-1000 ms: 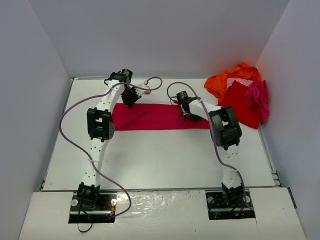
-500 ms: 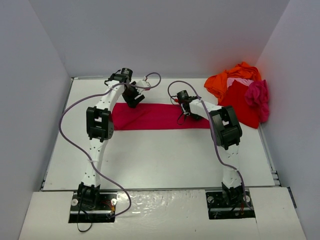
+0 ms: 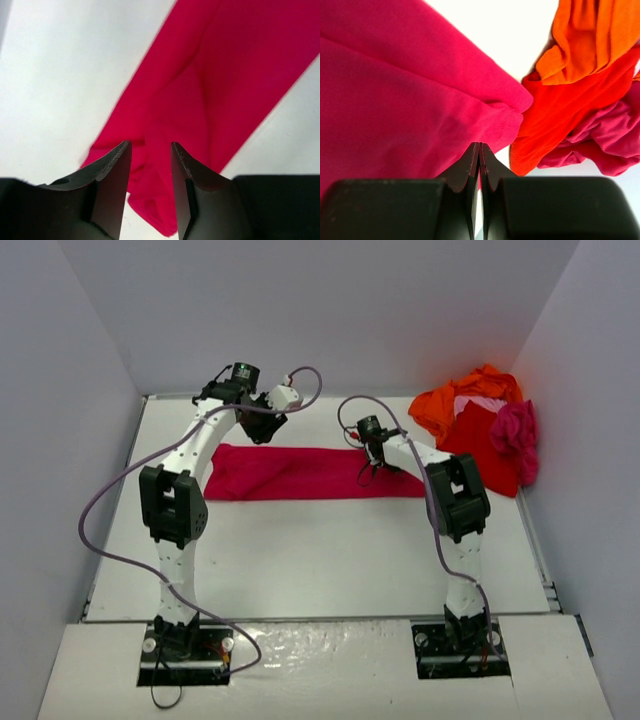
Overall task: Fold and stack the t-shirts
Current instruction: Fold the other side of the tshirt into a rectangle, then rotate the tshirt 90 degrees
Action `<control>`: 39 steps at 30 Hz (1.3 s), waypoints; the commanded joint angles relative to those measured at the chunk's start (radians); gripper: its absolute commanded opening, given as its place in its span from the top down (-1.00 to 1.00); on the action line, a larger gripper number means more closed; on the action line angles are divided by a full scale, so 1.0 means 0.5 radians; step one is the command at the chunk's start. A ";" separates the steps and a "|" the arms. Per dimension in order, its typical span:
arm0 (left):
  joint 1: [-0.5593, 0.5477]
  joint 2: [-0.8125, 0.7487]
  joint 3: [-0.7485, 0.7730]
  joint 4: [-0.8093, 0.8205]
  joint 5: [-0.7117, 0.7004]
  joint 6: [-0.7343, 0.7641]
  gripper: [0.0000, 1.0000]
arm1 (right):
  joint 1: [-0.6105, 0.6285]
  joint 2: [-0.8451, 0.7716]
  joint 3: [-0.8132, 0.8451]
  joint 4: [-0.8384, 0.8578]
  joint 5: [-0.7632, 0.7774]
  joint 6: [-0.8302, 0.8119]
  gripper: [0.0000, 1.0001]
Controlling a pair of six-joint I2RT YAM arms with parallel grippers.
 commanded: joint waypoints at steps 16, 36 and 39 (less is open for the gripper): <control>-0.005 -0.084 -0.523 0.204 0.043 -0.131 0.92 | -0.059 -0.045 -0.028 -0.051 0.012 -0.091 0.91; 0.059 0.575 0.048 -0.260 -0.528 -0.367 1.00 | 0.079 0.123 -0.419 -0.521 -0.469 -0.431 1.00; 0.064 0.638 0.158 -0.315 -0.578 -0.407 1.00 | 0.211 0.025 -0.571 -0.537 -0.540 -0.481 1.00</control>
